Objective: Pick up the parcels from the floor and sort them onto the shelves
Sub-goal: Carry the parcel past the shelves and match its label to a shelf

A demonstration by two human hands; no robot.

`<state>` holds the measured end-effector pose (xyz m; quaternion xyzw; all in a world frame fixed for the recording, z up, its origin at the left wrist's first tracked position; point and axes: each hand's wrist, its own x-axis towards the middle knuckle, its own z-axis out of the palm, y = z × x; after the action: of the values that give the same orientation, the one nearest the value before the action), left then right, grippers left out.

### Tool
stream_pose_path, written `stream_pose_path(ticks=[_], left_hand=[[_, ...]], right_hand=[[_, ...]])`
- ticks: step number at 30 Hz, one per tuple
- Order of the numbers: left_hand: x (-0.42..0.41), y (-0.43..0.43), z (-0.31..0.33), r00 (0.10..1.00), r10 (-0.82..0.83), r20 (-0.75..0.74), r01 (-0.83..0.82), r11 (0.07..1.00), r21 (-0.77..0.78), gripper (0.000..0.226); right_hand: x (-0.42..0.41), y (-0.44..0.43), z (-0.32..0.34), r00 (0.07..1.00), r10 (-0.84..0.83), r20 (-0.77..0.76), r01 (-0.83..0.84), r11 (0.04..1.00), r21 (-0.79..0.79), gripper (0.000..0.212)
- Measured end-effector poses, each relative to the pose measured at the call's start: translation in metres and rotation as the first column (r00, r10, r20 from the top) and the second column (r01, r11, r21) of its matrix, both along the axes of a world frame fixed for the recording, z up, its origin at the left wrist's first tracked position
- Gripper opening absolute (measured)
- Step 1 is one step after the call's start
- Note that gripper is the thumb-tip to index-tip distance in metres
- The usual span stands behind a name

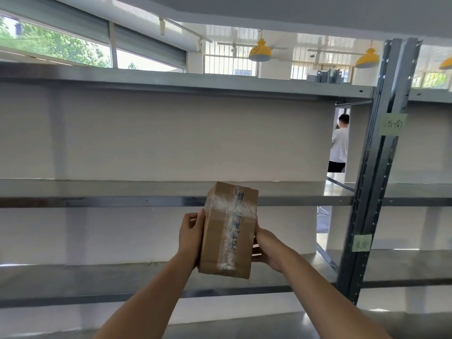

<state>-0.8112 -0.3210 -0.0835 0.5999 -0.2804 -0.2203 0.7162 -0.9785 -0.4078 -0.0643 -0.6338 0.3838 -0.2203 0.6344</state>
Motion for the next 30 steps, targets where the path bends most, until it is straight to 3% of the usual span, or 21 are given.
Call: stream_pose_path(ticks=[5, 10, 17, 23, 30], left_hand=[[-0.014, -0.008, -0.002, 0.988, -0.113, 0.104, 0.105, 0.991, 0.079, 0.040], [-0.030, -0.019, -0.005, 0.983, -0.125, 0.132, 0.110, 0.987, 0.115, 0.039], [-0.043, -0.008, -0.024, 0.989, -0.145, 0.019, 0.143, 0.987, 0.073, 0.039], [-0.065, 0.000, -0.030, 0.991, -0.004, -0.134, 0.008, 1.000, 0.030, 0.053], [-0.071, 0.020, -0.024, 0.999, 0.004, -0.047, -0.002, 0.999, 0.035, 0.038]], right_hand=[[-0.011, -0.025, 0.003, 0.999, -0.031, -0.012, 0.031, 0.999, -0.008, 0.075], [-0.023, -0.044, -0.001, 0.999, -0.035, -0.003, 0.035, 0.999, -0.008, 0.072], [-0.047, -0.064, -0.015, 0.997, 0.070, 0.035, -0.067, 0.993, -0.093, 0.049], [-0.050, -0.055, -0.033, 0.986, 0.157, 0.063, -0.147, 0.979, -0.140, 0.051], [-0.042, -0.043, -0.031, 0.986, 0.106, 0.126, -0.097, 0.992, -0.080, 0.054]])
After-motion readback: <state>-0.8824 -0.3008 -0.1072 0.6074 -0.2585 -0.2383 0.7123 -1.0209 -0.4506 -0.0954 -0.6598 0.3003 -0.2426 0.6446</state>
